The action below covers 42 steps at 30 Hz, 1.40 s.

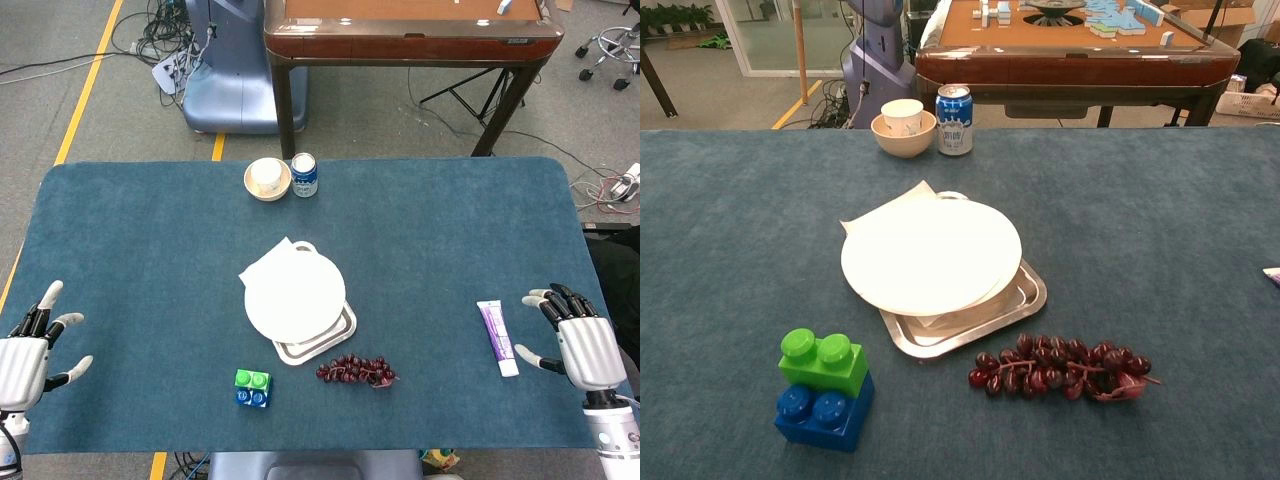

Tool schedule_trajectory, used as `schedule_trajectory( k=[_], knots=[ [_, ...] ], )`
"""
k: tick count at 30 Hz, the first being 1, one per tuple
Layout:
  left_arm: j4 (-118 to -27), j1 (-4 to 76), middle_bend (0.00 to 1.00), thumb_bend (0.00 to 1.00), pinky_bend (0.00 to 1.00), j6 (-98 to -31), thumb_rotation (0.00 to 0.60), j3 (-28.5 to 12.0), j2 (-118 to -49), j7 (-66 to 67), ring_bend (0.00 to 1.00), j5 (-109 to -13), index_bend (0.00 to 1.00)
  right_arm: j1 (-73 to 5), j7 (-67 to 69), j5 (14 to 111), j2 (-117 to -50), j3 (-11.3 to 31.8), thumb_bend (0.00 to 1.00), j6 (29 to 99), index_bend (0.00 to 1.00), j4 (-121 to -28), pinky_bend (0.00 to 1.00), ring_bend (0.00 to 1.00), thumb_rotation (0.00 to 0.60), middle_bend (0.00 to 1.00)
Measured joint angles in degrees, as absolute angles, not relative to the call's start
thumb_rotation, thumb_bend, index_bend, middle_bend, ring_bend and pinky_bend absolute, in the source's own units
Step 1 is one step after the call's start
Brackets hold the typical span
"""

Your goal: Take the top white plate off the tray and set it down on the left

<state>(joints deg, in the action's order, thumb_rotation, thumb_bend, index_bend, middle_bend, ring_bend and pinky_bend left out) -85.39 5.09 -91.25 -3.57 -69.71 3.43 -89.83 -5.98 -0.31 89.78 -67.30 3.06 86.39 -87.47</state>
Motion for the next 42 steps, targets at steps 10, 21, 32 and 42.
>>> schedule_trajectory(
  k=[10,21,32,42],
  knots=[
    [-85.3,5.4,0.06,0.14,0.39,-90.2,0.6,-3.4,-69.9,3.7,0.13,-89.7,0.36,-6.3,-0.3,88.8,-67.3,3.4,0.0,85.5,0.34,-87.4,0.22,0.18,0.6,0.31],
    [-81.5,7.5,0.17,0.14,0.22,-90.5,0.6,-1.9,-72.5,2.1,0.17,-95.8,0.4,-5.7,-0.7,88.8,-67.3,3.3,0.0,86.4,0.36,-87.8,0.22,0.19,0.6,0.32],
    [-71.7,14.9,0.18,0.14,0.17,-90.2,0.6,-2.1,-75.9,-7.7,0.15,-102.7,0.43,-5.7,-1.1,88.7,-67.3,3.3,0.0,86.2,0.36,-88.0,0.23,0.2,0.6,0.33],
    [-67.0,21.9,0.08,0.14,0.17,-83.8,0.6,-1.0,-78.0,-9.1,0.0,-105.2,0.44,-5.2,1.1,89.0,-66.1,3.3,0.0,87.0,0.36,-88.8,0.23,0.21,0.6,0.34]
  ],
)
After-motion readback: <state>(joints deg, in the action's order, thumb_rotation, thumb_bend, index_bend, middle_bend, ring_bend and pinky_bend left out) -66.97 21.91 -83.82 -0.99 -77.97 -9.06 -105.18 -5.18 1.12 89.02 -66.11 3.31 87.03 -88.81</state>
